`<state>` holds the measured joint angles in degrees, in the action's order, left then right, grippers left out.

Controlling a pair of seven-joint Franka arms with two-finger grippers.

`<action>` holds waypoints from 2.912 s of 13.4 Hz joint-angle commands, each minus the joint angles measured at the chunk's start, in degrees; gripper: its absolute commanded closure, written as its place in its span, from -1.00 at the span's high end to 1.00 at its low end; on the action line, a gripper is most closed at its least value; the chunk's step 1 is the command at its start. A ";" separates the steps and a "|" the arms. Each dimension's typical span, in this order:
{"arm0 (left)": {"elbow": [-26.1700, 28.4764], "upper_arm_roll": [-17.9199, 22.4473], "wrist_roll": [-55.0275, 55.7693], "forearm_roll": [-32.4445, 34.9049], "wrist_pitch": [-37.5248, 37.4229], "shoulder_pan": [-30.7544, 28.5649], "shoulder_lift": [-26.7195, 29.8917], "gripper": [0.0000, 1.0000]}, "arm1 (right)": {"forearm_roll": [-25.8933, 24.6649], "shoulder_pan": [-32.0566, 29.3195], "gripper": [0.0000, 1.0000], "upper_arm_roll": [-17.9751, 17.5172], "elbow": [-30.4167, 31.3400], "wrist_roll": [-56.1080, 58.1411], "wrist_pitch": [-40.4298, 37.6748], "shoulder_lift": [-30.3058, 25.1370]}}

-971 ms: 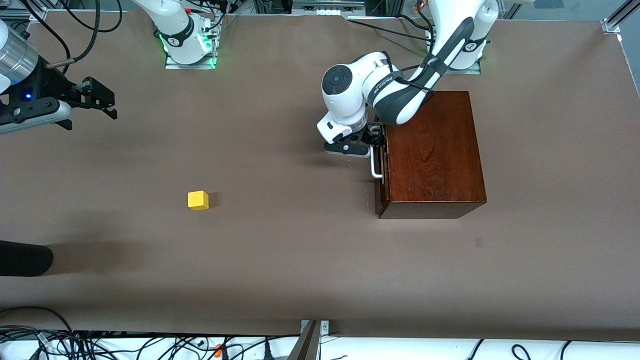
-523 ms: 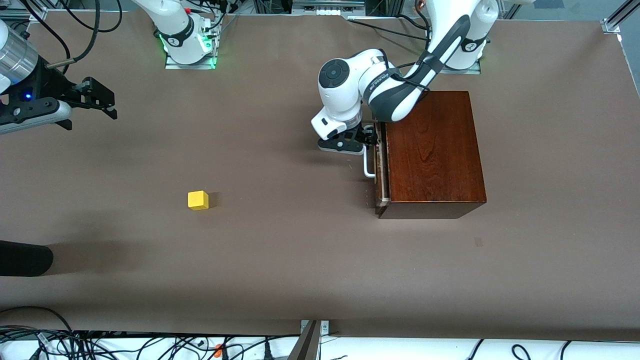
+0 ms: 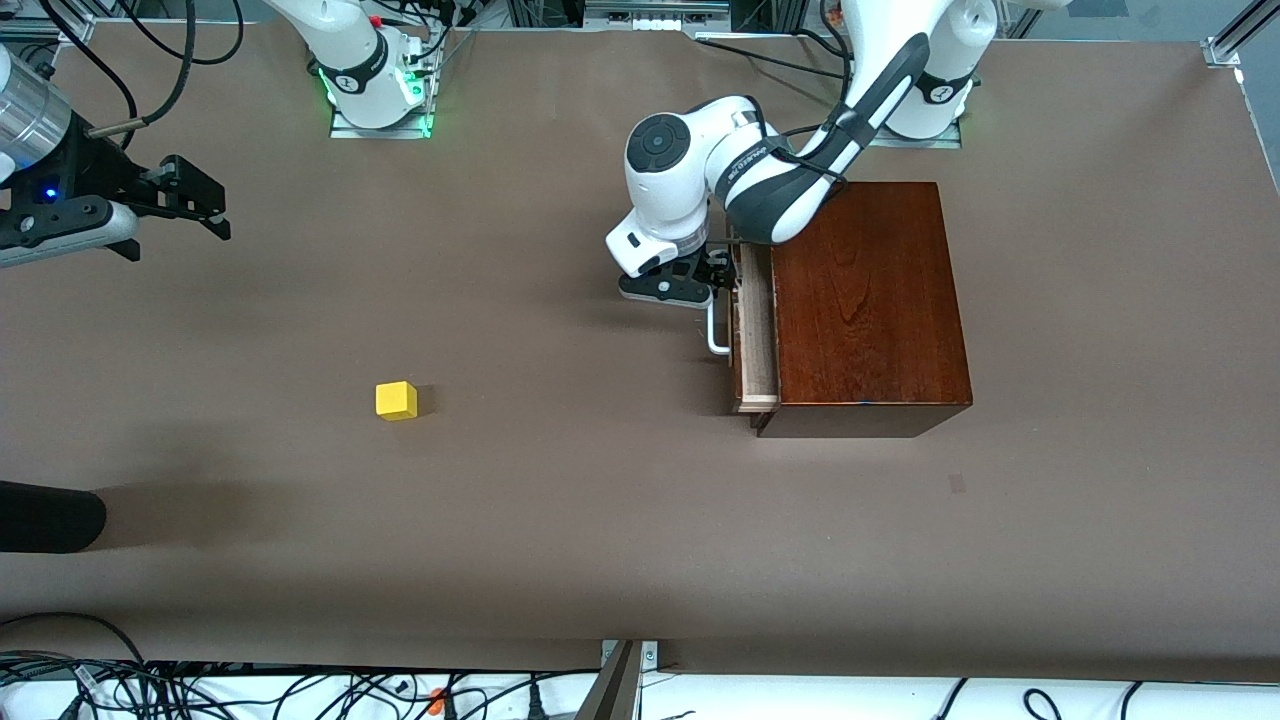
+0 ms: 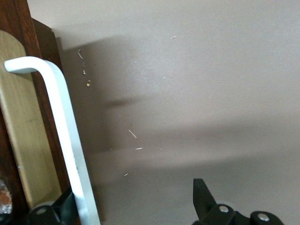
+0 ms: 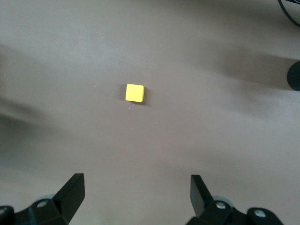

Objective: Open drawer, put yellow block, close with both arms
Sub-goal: 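Pull the drawer open with the left gripper while the right gripper reaches out, then grasp the yellow cube with the right gripper while the left gripper withdraws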

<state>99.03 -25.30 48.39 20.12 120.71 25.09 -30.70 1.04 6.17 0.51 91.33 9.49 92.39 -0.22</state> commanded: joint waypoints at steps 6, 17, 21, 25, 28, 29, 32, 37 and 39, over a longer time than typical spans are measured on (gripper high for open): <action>-7.09 -0.63 0.57 -2.72 2.34 4.44 -4.72 1.00 | 0.01 -0.28 1.00 0.02 -1.24 0.44 -0.19 0.84; -9.55 -0.63 0.57 -2.90 2.34 4.97 -5.95 1.00 | -0.07 -0.98 1.00 0.11 -1.24 0.44 -0.19 0.93; -9.73 -0.63 0.22 -2.90 2.34 4.97 -5.95 1.00 | -0.86 -1.07 1.00 0.19 -1.42 0.44 1.91 3.02; -9.73 -0.63 -0.13 -2.81 2.25 4.97 -5.78 1.00 | -0.69 -2.39 1.00 0.55 -1.24 0.26 2.62 6.88; -9.99 -0.63 -1.01 -2.90 1.72 4.70 -5.34 1.00 | 0.37 -2.56 1.00 0.55 -1.15 0.44 2.70 12.96; -10.60 -0.63 -1.01 -2.90 1.64 4.70 -5.34 1.00 | 0.37 -2.74 1.00 0.55 -1.24 0.44 3.23 14.27; -10.87 -0.63 -1.19 -2.90 1.20 4.44 -5.08 1.00 | 0.28 -3.27 1.00 0.55 -1.24 5.78 7.97 18.75; -15.16 -0.37 -8.56 -1.67 -13.98 4.79 -4.46 1.00 | 0.45 -1.34 1.00 0.19 1.21 -0.67 15.35 23.33; -17.89 -0.28 -9.10 -1.67 -18.12 4.70 -4.46 1.00 | 0.45 -0.89 1.00 -0.16 3.14 -3.69 18.86 24.56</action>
<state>85.65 -25.84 41.83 19.10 107.90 29.40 -34.47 1.16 4.69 0.76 92.42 8.93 108.16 23.89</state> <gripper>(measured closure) 0.000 0.000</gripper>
